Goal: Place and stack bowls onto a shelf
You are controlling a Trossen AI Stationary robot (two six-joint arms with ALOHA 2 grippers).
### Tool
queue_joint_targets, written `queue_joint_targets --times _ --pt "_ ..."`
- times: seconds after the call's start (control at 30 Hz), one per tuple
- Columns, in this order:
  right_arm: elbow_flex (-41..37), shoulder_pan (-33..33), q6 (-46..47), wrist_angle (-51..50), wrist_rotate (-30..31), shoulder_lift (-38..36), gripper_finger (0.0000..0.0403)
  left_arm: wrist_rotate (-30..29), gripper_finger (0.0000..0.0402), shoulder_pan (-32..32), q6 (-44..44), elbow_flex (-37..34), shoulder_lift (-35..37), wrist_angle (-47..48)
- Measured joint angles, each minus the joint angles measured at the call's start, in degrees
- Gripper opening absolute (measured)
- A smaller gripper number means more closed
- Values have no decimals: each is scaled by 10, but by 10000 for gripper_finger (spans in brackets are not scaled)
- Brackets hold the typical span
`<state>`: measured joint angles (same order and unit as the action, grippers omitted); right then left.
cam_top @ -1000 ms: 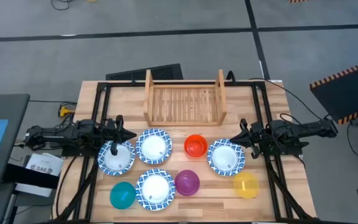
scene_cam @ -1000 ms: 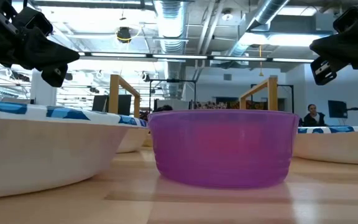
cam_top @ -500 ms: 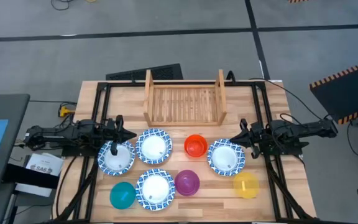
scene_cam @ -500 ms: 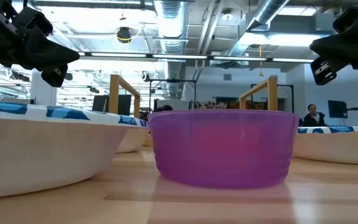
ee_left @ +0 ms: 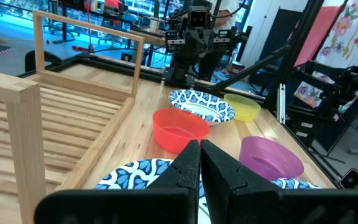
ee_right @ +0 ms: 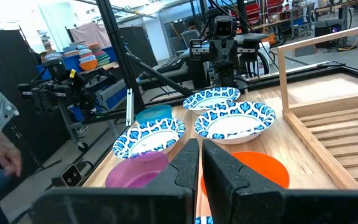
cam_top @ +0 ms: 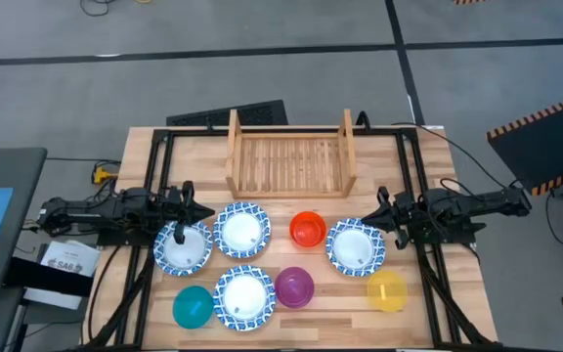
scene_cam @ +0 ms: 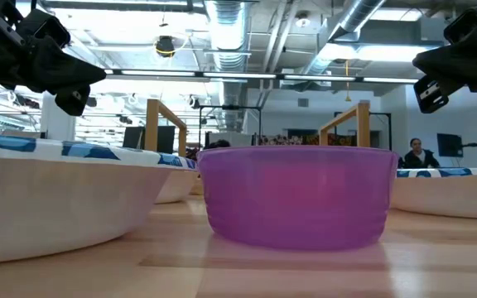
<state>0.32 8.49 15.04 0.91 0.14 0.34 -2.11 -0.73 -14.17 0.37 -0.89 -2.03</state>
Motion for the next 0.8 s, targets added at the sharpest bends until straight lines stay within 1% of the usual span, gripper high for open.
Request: queue_joint_targets --times 0.27,0.37,0.43,0.53,0.63,0.7,0.73,0.8 --pt "0 0 0 0 0 0 49 0 0 0 0 0 0 0" --pt "0 0 -25 4 1 0 49 0 0 0 0 0 0 0" --pt "0 0 -26 22 2 0 49 0 0 0 0 0 0 0" --pt "0 0 -10 143 14 0 49 0 0 0 0 0 0 0" --pt "0 0 36 313 21 0 49 0 0 0 0 0 0 0" --pt "0 0 70 418 43 0 49 0 0 0 0 0 0 0" --pt "2 0 83 453 58 0 49 0 0 0 0 0 0 0" --pt "15 0 90 469 89 0 49 0 0 0 0 0 0 0"
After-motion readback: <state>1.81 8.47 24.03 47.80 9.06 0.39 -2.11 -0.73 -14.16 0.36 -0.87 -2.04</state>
